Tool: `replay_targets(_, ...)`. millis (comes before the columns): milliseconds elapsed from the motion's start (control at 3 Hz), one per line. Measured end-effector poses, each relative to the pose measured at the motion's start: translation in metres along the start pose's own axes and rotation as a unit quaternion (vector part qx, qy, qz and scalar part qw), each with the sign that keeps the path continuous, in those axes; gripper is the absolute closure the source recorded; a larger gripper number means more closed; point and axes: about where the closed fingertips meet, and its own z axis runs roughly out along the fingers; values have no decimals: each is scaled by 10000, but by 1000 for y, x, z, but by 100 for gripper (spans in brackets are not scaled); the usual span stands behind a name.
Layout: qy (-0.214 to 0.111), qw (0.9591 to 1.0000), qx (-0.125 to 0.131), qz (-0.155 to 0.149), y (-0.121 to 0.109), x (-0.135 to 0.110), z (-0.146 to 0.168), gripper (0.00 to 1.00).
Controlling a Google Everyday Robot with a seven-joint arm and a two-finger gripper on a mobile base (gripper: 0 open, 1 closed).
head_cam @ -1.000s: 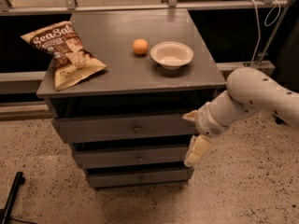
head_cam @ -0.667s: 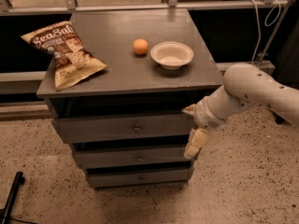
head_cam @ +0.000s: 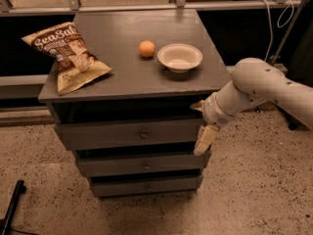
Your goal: Open top drawer
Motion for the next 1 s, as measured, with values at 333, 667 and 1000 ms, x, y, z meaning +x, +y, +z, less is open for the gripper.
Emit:
replay_targets(333,38,9999,-103,-31,0,3,13,0)
replay_targets(667,-1,9999,-151,-7,2,7,19,26)
replay_targets(1000,-65,9999,-153,18,4,9,18,49)
